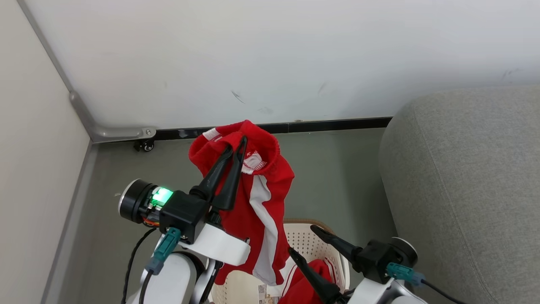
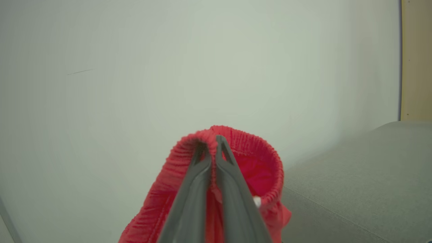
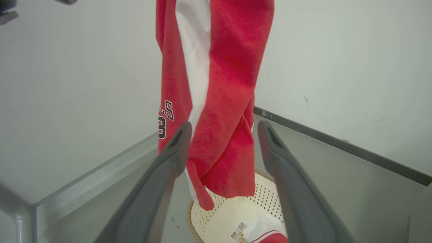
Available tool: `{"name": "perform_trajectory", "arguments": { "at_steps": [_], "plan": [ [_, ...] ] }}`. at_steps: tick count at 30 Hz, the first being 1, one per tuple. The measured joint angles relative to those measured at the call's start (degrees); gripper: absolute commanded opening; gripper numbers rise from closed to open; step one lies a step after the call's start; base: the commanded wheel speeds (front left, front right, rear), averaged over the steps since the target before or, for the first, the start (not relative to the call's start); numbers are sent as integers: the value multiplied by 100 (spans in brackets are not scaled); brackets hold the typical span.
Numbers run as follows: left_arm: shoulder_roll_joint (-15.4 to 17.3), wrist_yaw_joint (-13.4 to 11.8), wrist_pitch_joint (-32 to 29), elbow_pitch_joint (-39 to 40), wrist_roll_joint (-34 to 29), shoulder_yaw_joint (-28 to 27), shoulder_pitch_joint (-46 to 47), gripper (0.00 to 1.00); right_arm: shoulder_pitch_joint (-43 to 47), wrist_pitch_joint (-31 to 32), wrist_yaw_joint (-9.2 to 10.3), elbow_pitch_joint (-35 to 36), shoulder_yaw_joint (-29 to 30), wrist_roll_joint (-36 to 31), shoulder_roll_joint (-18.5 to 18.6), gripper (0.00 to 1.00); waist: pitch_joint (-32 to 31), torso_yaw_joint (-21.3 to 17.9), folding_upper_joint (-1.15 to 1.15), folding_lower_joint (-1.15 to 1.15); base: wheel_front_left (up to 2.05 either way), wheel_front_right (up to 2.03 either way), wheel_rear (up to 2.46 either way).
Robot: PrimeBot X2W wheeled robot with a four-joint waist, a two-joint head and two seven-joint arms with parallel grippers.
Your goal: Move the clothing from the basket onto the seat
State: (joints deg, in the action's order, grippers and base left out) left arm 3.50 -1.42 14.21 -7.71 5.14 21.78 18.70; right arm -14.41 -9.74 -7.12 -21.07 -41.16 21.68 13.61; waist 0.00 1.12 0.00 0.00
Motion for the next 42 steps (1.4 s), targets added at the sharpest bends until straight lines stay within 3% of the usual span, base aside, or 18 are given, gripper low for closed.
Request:
{"name": "perform_trajectory", "arguments": {
  "at_steps": [14,28,35,36,37,38,42],
  "plan": [
    [-54,-2,-324,175,34,444,11,0,-222,-45,0,-829,34,126,-777,100,3,100,0,0,0,0,0],
    [-64,-8,-512,320,180,757,31,0,-834,-289,0,-1570,471,-695,-616,100,53,222,0,0,0,0,0],
    [-64,-9,-550,342,240,853,34,0,-1079,-339,-1,-1673,146,-811,-703,100,89,271,0,0,0,0,0],
    [-64,-10,-563,339,245,851,34,0,-1107,-343,-1,-1673,104,-811,-731,54,98,274,0,0,0,0,0],
    [-65,-16,-563,334,268,848,35,0,-1141,-348,-1,-1673,67,-811,-754,15,107,274,0,0,0,0,0],
    [-65,-18,-563,320,307,838,35,0,-1171,-371,-1,-1671,33,-810,-768,0,117,273,0,0,0,0,0],
    [-67,-138,-564,142,342,705,34,0,-1184,-394,-1,-1670,-27,-789,-787,0,151,247,0,0,0,0,0]
  ]
}}
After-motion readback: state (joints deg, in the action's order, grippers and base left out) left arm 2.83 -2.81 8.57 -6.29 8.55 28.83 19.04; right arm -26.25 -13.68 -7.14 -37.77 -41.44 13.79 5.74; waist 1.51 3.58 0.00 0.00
